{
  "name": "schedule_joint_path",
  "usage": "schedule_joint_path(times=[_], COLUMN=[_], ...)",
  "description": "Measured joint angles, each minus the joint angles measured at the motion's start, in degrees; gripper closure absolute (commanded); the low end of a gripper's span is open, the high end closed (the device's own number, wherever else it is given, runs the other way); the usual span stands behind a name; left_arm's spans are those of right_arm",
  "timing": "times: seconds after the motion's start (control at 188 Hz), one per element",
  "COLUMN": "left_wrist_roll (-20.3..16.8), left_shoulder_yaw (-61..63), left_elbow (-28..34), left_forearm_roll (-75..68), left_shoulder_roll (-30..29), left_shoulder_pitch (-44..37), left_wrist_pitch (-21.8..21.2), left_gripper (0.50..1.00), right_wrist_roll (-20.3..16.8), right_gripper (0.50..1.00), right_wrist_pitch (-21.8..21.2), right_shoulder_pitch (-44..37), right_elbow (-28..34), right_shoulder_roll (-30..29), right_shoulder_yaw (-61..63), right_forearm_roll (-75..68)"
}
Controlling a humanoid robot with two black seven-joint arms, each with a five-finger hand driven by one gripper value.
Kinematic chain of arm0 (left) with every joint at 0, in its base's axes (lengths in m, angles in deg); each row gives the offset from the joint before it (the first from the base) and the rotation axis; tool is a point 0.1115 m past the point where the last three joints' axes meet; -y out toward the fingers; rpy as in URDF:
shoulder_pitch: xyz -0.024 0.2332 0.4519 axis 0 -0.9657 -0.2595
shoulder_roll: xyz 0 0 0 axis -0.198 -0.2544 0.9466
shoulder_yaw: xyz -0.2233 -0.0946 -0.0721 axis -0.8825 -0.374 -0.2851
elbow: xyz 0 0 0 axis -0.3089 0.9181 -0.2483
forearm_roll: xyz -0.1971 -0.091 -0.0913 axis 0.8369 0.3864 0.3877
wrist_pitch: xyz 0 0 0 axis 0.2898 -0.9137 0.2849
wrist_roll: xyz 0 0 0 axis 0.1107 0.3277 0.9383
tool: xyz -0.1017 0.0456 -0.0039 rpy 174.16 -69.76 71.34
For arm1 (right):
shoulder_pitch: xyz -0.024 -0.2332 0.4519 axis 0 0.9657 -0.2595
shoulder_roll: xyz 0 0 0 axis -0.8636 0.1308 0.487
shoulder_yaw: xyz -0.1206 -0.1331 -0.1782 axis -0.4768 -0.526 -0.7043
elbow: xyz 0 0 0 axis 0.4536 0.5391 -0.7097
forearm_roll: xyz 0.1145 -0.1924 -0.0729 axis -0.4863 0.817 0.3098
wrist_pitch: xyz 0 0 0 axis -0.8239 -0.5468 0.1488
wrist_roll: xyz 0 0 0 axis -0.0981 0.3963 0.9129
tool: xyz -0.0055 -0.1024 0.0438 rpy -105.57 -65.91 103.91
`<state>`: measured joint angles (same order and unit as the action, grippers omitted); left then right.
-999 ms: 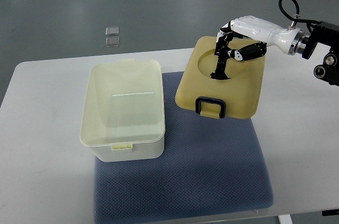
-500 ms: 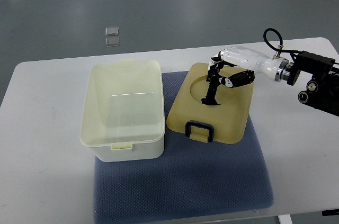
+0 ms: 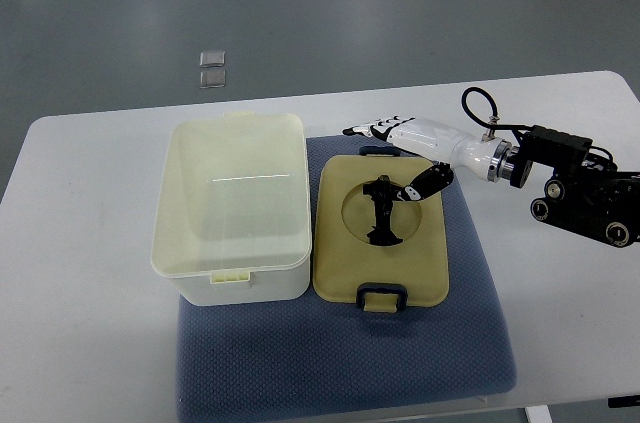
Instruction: Open white storage box with right hand
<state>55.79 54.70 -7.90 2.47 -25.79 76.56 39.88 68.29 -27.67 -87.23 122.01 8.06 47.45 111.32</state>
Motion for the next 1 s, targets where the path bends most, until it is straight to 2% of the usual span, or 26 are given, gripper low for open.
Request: schedule_joint_path(times=[0.106, 0.303, 0.446, 0.526, 0.675, 0.755, 0.893, 0.999], left_wrist_roll=[0.0, 0.1, 0.1, 0.1, 0.2, 0.2, 0.2, 0.2], left_shoulder_yaw=[0.0, 0.0, 0.1, 0.1, 0.1, 0.1, 0.0, 0.0], left_elbow=[0.0, 0.2, -0.1, -0.2, -0.2, -0.1, -0.2, -0.2], left_forearm_roll=[0.0, 0.0, 0.0, 0.0, 0.0, 0.0, 0.0, 0.0], left_shoulder_roll=[0.0, 0.0, 0.0, 0.0, 0.0, 0.0, 0.0, 0.0], left_shoulder_pitch=[0.0, 0.0, 0.0, 0.0, 0.0, 0.0, 0.0, 0.0], left_wrist_pitch=[0.0, 0.0, 0.0, 0.0, 0.0, 0.0, 0.0, 0.0], left_gripper=[0.500, 0.500, 0.500, 0.500, 0.500, 0.500, 0.500, 0.500], right_wrist_roll=[0.2, 0.4, -0.7, -4.0, -15.5, -19.3, -21.0, -20.8], right_gripper=[0.572, 0.572, 0.572, 0.572, 0.572, 0.572, 0.572, 0.572], right_wrist_pitch=[-0.8, -7.3, -10.8, -12.8, -13.7, -13.7, -14.6, -18.8], right_shoulder_pitch=[-1.9, -7.3, -8.7, -7.9, -5.3, -3.9, -1.7, 2.0], right_elbow=[0.7, 2.4, 2.5, 2.2, 1.3, -0.6, -5.9, -10.5], right_shoulder_roll=[2.5, 9.4, 10.8, 9.7, 5.0, 2.3, -2.8, -6.6], right_shoulder_yaw=[0.1, 1.4, 9.7, 15.7, 26.8, 32.3, 38.0, 42.4], right_forearm_roll=[-0.1, -1.2, -8.9, -18.8, -44.2, -56.4, -70.0, -77.4])
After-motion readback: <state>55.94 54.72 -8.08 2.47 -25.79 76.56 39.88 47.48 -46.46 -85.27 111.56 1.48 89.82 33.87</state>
